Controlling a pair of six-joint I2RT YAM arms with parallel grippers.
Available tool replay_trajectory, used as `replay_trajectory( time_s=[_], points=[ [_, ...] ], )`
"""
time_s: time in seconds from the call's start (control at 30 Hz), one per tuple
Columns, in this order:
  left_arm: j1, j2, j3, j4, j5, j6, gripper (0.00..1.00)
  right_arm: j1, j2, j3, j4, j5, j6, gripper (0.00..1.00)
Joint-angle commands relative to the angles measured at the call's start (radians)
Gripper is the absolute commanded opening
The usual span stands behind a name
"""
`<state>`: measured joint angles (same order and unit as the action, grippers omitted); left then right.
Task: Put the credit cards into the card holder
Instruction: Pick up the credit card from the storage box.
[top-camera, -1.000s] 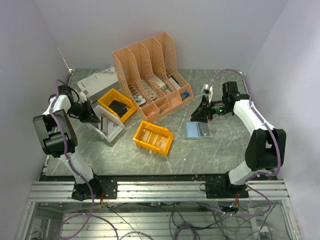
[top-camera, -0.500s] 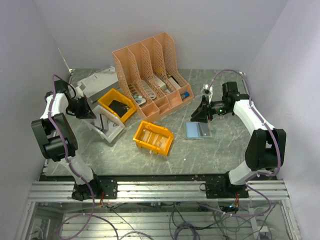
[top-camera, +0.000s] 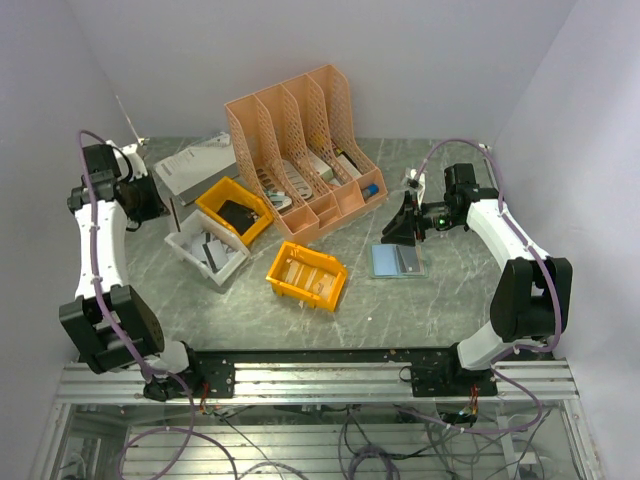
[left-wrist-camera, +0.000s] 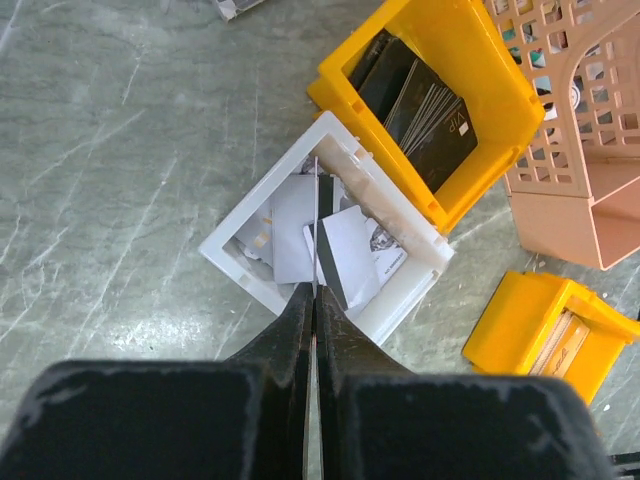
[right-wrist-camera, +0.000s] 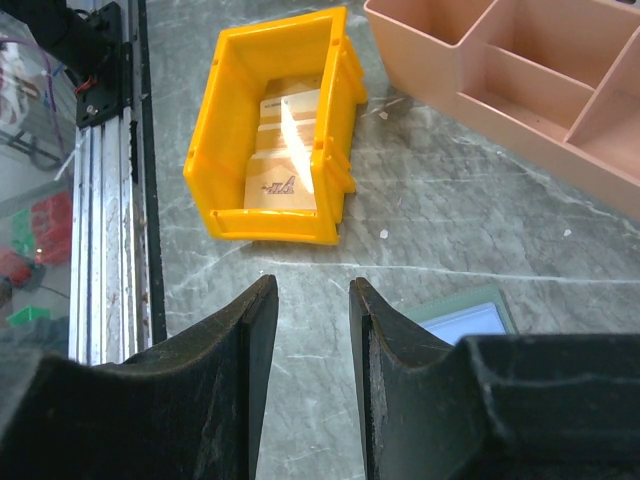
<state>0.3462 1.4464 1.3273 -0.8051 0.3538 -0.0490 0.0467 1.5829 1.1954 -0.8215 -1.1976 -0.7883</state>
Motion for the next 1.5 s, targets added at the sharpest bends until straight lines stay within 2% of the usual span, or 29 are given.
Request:
replay_trajectory(
  time_s=[0.0,0.2,0.27,0.37,0.43,0.53,0.67,0.7,0.73,0.77,0.8,0.83,0.9,1.03,1.13,1.23,1.33,1.47],
  points=[
    [0.010,0.011,-0.013,0.008,0.008,0.000,0.07,-0.004,0.002,0.020,0.001,-0.013,-0.007,0.35],
    [0.010,0.025,-0.043,0.025,0.062,0.001,0.07,-0.004,-0.001,0.012,0.019,-0.004,0.007,0.36],
    [0.011,0.006,-0.044,0.039,0.140,-0.013,0.07,-0.005,0.002,0.012,0.014,-0.006,0.001,0.36],
    [0.011,-0.055,-0.073,0.095,0.341,-0.085,0.07,-0.003,-0.007,0.009,0.001,-0.032,-0.023,0.38],
    [0.005,-0.126,-0.142,0.206,0.467,-0.181,0.07,-0.002,-0.023,0.002,0.004,-0.059,-0.028,0.40],
    [-0.047,-0.266,-0.303,0.510,0.577,-0.416,0.07,0.001,-0.056,-0.015,0.046,-0.078,-0.012,0.42],
    [-0.261,-0.394,-0.489,0.909,0.489,-0.694,0.07,0.001,-0.118,-0.045,0.200,-0.028,0.112,0.45],
    [-0.329,-0.405,-0.521,0.991,0.445,-0.737,0.07,0.001,-0.140,-0.053,0.260,0.004,0.172,0.48],
    [-0.419,-0.409,-0.552,1.055,0.405,-0.761,0.07,0.000,-0.164,-0.064,0.330,0.033,0.231,0.62],
    [-0.472,-0.409,-0.570,1.108,0.373,-0.782,0.07,-0.003,-0.191,-0.080,0.411,0.048,0.308,0.92],
    [-0.526,-0.408,-0.592,1.172,0.333,-0.806,0.07,-0.009,-0.212,-0.109,0.508,0.047,0.462,0.99],
    [-0.576,-0.402,-0.616,1.240,0.296,-0.830,0.07,-0.014,-0.226,-0.125,0.592,0.031,0.560,1.00],
    [-0.678,-0.370,-0.659,1.389,0.224,-0.870,0.07,-0.017,-0.217,-0.106,0.604,-0.068,0.591,1.00],
    [-0.830,-0.295,-0.700,1.571,0.135,-0.883,0.07,-0.008,-0.173,-0.011,0.443,-0.166,0.559,0.87],
    [-0.898,-0.216,-0.719,1.691,0.120,-0.910,0.07,0.006,-0.182,0.010,0.401,-0.187,0.619,0.83],
    [-0.941,-0.137,-0.714,1.800,0.150,-0.931,0.07,0.045,-0.180,0.032,0.271,-0.177,0.586,0.82],
    [-0.968,-0.089,-0.692,1.823,0.174,-0.915,0.07,0.068,-0.223,0.010,0.298,-0.104,0.594,0.82],
    [-1.010,-0.079,-0.665,1.743,0.163,-0.853,0.07,0.068,-0.273,-0.046,0.368,-0.053,0.655,0.83]
  ],
)
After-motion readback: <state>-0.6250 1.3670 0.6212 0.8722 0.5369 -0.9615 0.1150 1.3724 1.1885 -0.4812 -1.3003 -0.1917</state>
